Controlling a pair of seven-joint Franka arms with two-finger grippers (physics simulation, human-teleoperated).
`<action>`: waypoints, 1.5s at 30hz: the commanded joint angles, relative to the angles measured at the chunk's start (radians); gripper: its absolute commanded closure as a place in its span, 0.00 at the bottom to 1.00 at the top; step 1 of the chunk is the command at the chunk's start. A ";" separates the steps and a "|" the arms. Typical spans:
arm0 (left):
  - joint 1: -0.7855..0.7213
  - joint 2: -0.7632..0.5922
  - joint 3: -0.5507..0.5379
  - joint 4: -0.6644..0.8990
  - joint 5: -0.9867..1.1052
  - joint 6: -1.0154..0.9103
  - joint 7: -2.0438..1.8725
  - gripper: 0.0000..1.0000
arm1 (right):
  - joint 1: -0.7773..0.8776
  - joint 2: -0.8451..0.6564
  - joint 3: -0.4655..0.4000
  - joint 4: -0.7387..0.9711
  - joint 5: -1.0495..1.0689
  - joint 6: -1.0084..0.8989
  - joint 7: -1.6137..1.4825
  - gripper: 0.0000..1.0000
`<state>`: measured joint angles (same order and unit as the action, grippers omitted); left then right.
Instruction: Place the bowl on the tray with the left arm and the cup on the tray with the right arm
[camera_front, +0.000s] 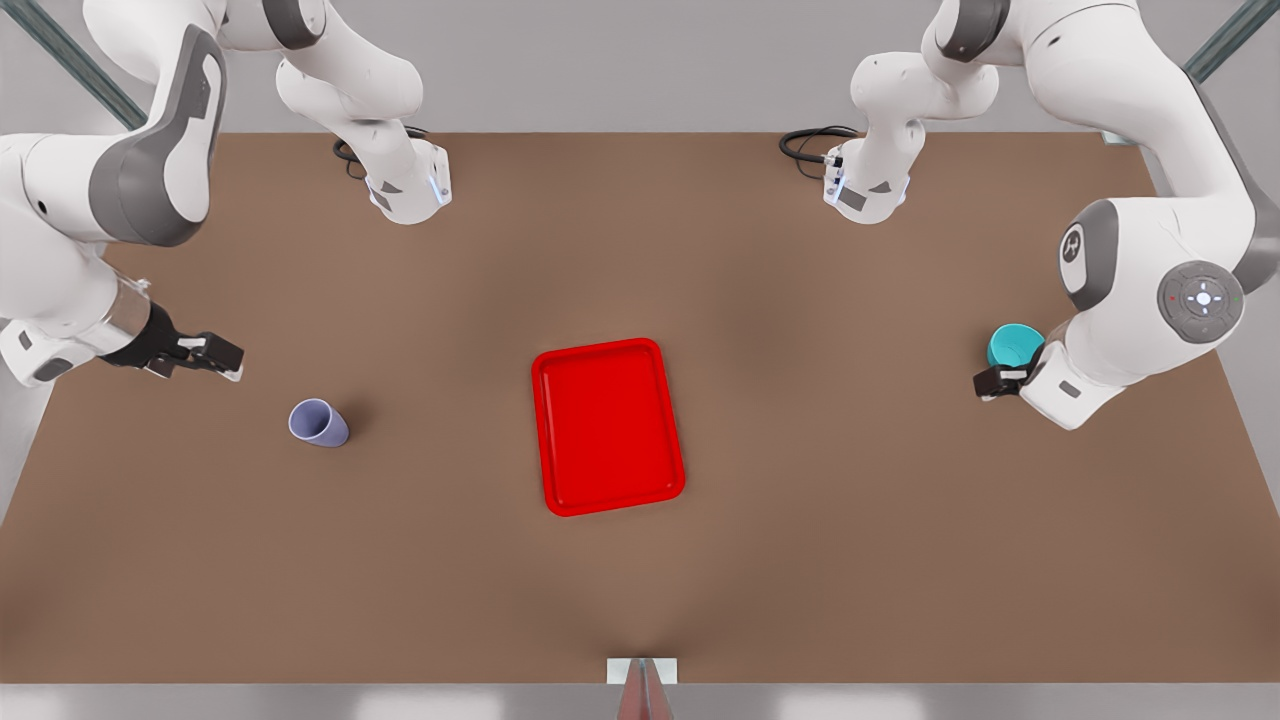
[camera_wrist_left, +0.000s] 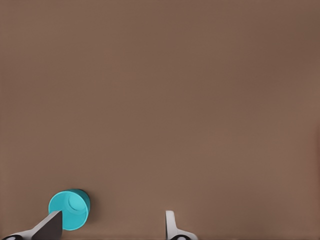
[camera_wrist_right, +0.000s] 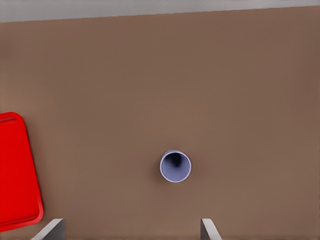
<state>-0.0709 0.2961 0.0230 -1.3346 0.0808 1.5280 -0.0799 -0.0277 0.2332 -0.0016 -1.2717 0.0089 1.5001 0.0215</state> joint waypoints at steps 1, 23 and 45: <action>0.000 0.000 -0.001 0.000 0.002 0.000 0.000 0.00 | 0.000 0.000 -0.001 0.002 0.014 0.000 0.000 0.00; 0.066 0.130 0.649 -0.684 -0.473 0.468 0.970 0.00 | -0.003 0.015 -0.001 -0.002 0.002 -0.006 -0.003 0.00; 0.069 0.317 0.641 -0.672 -0.653 0.515 1.051 0.68 | -0.005 0.018 0.002 -0.002 -0.007 -0.004 -0.002 0.00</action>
<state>-0.0015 0.6136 0.6642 -2.0065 -0.5655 2.0424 0.9710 -0.0321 0.2517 0.0000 -1.2732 0.0015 1.4956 0.0199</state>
